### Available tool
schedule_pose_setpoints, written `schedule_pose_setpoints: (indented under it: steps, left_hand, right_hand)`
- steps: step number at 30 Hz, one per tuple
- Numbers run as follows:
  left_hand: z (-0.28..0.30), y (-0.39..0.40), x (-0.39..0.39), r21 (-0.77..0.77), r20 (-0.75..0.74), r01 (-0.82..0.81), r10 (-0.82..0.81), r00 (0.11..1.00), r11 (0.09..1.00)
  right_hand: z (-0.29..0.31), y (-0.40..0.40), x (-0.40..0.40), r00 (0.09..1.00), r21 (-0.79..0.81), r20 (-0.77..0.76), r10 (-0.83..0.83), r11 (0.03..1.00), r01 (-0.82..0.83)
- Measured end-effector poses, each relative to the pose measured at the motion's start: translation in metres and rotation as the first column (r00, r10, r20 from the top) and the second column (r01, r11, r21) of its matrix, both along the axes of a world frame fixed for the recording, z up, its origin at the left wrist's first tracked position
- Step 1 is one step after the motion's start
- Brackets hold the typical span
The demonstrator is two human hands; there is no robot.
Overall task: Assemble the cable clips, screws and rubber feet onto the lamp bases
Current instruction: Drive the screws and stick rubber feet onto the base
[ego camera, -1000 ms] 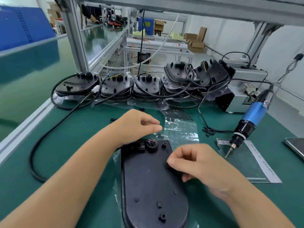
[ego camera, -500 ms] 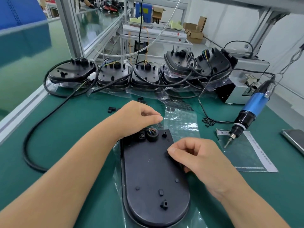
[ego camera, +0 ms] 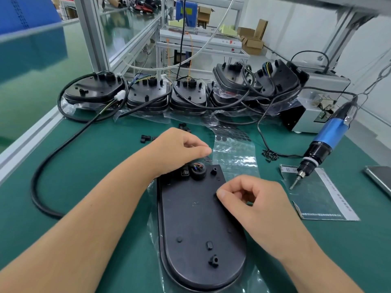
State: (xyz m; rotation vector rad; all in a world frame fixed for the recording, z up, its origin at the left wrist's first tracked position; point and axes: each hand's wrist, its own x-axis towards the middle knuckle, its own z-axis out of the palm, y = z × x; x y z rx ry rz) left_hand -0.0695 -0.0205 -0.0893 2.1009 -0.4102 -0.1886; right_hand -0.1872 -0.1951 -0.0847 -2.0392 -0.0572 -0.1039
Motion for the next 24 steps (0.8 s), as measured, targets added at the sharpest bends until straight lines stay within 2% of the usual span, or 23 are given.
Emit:
schedule_pose_setpoints:
  steps: [6,11,14,18,24]
  left_hand:
    - [0.001,0.000,-0.001,-0.009,-0.001,0.001,-0.001,1.000,1.000]
    - [0.002,-0.001,-0.002,-0.008,-0.006,-0.004,0.004,1.000,1.000]
    - [0.003,-0.001,-0.003,-0.008,-0.007,-0.005,0.005,1.000,1.000]
    - [0.003,-0.001,-0.003,-0.008,-0.008,-0.007,0.007,1.000,1.000]
    - [0.001,-0.001,-0.003,-0.018,-0.003,-0.009,0.009,1.000,1.000]
  right_hand:
    - [-0.004,0.004,-0.003,0.996,-0.053,0.051,-0.067,0.996,0.070]
    - [0.000,0.001,0.004,1.000,-0.075,-0.017,-0.016,0.997,0.015]
    - [0.001,-0.004,0.012,0.990,0.011,-0.140,0.006,1.000,-0.005]
    - [0.001,-0.005,0.019,0.924,0.215,-0.380,0.036,0.975,0.050]
    - [0.000,-0.011,0.023,0.899,0.263,-0.433,0.067,0.963,0.055]
